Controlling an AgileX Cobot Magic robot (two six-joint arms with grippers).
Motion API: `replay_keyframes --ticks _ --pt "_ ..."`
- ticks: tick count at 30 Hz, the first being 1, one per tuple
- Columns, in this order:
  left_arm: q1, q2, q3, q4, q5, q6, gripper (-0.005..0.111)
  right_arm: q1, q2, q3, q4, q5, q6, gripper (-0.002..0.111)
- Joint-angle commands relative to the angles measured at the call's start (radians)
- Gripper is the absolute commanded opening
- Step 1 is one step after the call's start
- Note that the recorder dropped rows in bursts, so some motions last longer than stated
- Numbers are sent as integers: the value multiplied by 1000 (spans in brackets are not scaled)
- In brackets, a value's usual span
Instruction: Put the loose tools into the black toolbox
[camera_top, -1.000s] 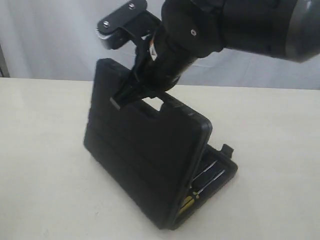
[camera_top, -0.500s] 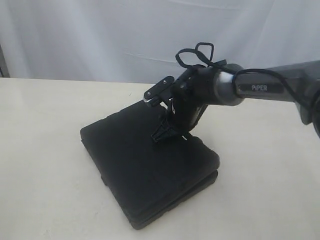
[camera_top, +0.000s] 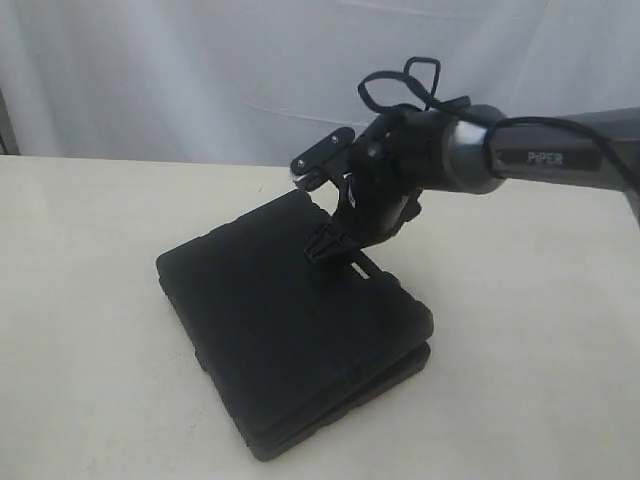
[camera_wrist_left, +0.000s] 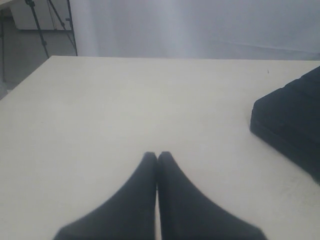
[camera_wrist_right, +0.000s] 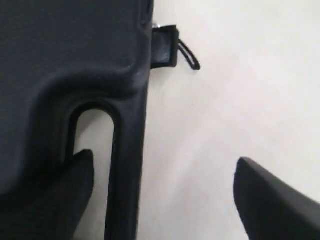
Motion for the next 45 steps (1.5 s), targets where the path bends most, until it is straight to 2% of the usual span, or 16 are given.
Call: replay_keyframes --ticks 1,4,8,10,11,13,19,25,28,31,34,37,40,43,45 --pt "-3 -1 1 0 -11 -4 0 4 -100 0 -112 76 61 74" --pt "-3 -1 1 0 -11 -4 0 4 -189 0 -211 186 77 73" --pt "-3 -1 1 0 -11 -4 0 4 -302 0 -228 274 66 72" --pt "-3 -1 1 0 -11 -4 0 25 -348 0 -228 308 64 55" --pt "-3 -1 1 0 -11 -4 0 50 -379 0 -229 335 55 33" --pt "-3 -1 1 0 -11 -4 0 93 -428 0 -223 367 58 1" --pt "-3 -1 1 0 -11 -4 0 287 -610 0 -186 417 77 0" --pt "-3 -1 1 0 -11 -4 0 546 -772 3 -282 419 204 0" --pt "-3 -1 1 0 -11 -4 0 739 -831 53 -455 439 284 -1" --pt "-3 -1 1 0 -11 -4 0 930 -874 150 -703 558 478 -1" --pt "-3 -1 1 0 -11 -4 0 1099 -910 293 -932 558 679 -1" --pt "-3 -1 1 0 -11 -4 0 1185 -935 422 -1111 558 754 -1" --pt "-3 -1 1 0 -11 -4 0 1194 -959 492 -1231 558 774 -1" --pt "-3 -1 1 0 -11 -4 0 1194 -999 501 -1148 524 781 -1" --pt "-3 -1 1 0 -11 -4 0 1194 -1046 501 -1037 366 766 -1"
